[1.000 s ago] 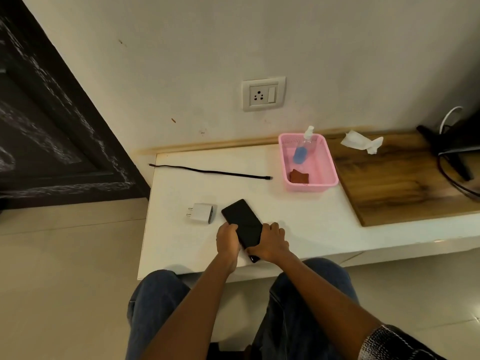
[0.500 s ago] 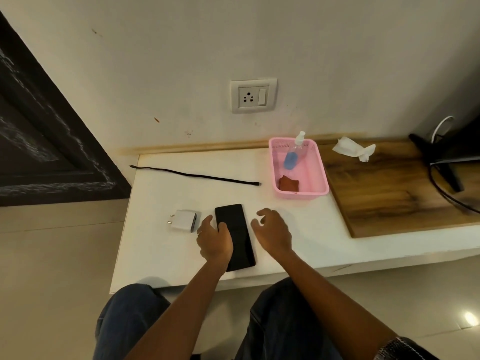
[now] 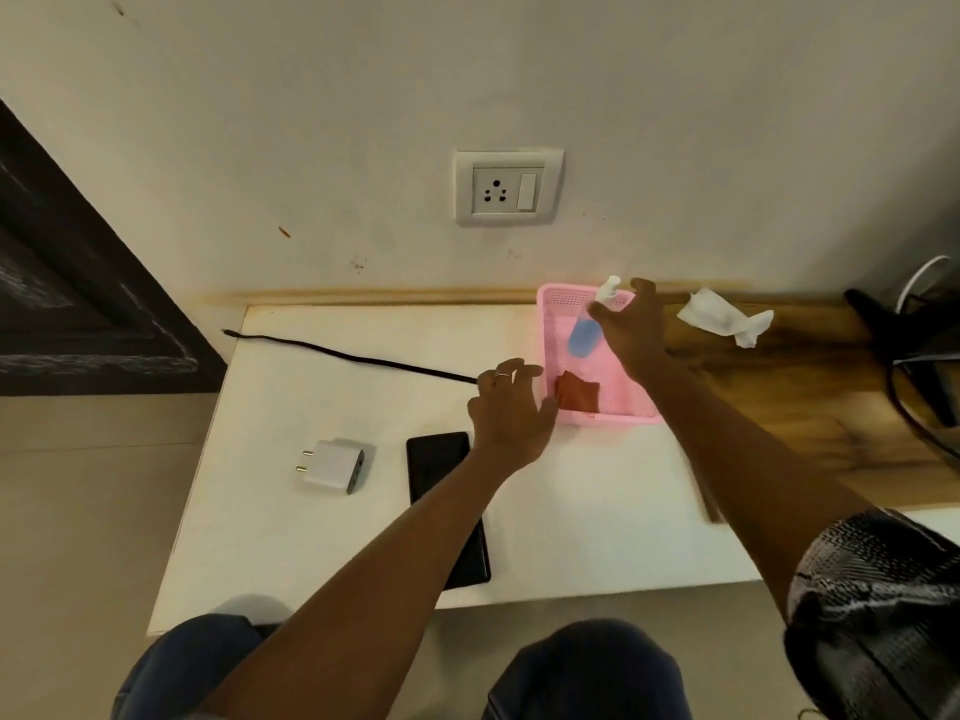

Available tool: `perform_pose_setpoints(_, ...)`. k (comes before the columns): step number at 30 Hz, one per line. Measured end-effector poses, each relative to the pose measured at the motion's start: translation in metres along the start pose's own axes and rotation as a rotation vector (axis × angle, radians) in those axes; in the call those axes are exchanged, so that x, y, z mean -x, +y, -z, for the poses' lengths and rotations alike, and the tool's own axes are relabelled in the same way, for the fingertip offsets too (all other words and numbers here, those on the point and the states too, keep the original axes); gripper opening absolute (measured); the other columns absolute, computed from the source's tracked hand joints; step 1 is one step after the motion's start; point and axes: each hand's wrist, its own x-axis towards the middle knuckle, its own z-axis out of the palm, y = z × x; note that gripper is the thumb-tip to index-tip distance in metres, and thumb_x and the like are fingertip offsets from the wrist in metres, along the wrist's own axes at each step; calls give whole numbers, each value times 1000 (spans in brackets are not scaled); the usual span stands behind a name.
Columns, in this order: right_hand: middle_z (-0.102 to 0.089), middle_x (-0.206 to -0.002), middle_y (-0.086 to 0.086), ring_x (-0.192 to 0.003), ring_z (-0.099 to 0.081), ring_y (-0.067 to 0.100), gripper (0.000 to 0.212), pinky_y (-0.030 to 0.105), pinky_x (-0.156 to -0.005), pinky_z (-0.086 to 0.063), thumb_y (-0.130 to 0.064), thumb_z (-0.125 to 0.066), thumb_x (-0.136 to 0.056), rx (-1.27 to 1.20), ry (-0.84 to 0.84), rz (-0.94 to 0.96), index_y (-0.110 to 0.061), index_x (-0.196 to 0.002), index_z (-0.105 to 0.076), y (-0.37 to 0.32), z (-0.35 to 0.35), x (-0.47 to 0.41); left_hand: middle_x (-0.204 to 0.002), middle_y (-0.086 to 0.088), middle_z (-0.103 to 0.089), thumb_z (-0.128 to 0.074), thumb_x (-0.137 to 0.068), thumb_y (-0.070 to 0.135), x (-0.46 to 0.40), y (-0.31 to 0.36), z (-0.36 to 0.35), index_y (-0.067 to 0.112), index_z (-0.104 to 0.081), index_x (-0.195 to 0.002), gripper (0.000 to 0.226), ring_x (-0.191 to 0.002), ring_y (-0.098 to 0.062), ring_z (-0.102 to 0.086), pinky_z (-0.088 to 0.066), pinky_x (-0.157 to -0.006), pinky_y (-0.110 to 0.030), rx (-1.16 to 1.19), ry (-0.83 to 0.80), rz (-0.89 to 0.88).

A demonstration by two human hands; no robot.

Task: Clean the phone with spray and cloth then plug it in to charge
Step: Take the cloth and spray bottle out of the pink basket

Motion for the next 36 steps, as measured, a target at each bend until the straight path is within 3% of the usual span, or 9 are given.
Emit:
perform_pose_setpoints(4,-57,-121,17,-107,-56,27,47,28,-85,-43,-26,-63,-87,-70,-80,5,-1,-123,-48,8,-8,-13,-154,2,-28,-48,-94,37,-8,-4,-7,22,-41,-139,48,-139,-26,-23,-33,-103,-44,-29,-95,16)
perform_pose_setpoints(11,-63,-118,14,-106,-59,26,38,30,-90,-45,-29,-59,-90,-15,14,111,-2,-117,-54,8,-2,1,-152,0,-31,-49,-95,33,-1,-16,-11,22,-38,-141,49,-134,-27,-31,-35,-100,-47,34,-98,23)
perform_pose_setpoints(16,-66,-108,7,-91,-58,15,32,12,-71,-39,-31,-58,-89,-102,131,165,-7,-111,-57,-7,36,34,-144,-4,-43,-47,-96,31,-9,-4,-7,18,-46,-135,41,-126,-27,-43,-39,-97,-40,2,2,-84)
perform_pose_setpoints(18,-67,-100,7,-85,-60,18,30,12,-65,-40,-31,-59,-89,-125,121,197,-7,-106,-59,-7,56,54,-141,-2,-48,-45,-97,29,-14,1,-3,19,-49,-134,38,-125,-26,-46,-39,-96,-38,-99,17,-172)
perform_pose_setpoints(22,-67,-100,5,-87,-66,22,33,37,-76,-57,-31,-62,-87,-159,-36,189,-7,-110,-61,9,82,101,-134,6,-57,-44,-98,27,-24,9,-1,27,-61,-123,30,-129,-19,-44,-35,-103,-38,-143,2,-250)
perform_pose_setpoints(24,-64,-101,0,-90,-65,21,32,40,-78,-57,-28,-64,-86,-193,-111,167,-9,-112,-61,20,85,126,-134,8,-57,-41,-99,30,-28,11,-5,29,-61,-122,31,-132,-18,-40,-29,-108,-38,-236,-63,-247)
perform_pose_setpoints(26,-64,-102,-3,-92,-64,19,29,37,-78,-57,-25,-65,-85,-216,-171,156,-13,-111,-62,30,80,147,-136,7,-54,-40,-98,32,-32,11,-9,28,-59,-124,32,-134,-18,-34,-20,-111,-40,-299,-146,-204)
perform_pose_setpoints(30,-67,-110,0,-94,-60,9,33,14,-75,-48,-27,-66,-85,-153,-229,116,-15,-115,-61,45,61,167,-128,2,-59,-44,-96,38,-36,19,-15,28,-60,-121,32,-128,-22,-40,-18,-110,-44,-443,-146,-150)
perform_pose_setpoints(36,-61,-125,-1,-109,-58,14,40,23,-91,-43,-31,-65,-84,-109,-306,9,-18,-122,-58,57,43,177,-107,0,-66,-53,-92,41,-44,36,-17,23,-62,-103,23,-120,-22,-45,-17,-111,-45,-623,-96,-113)
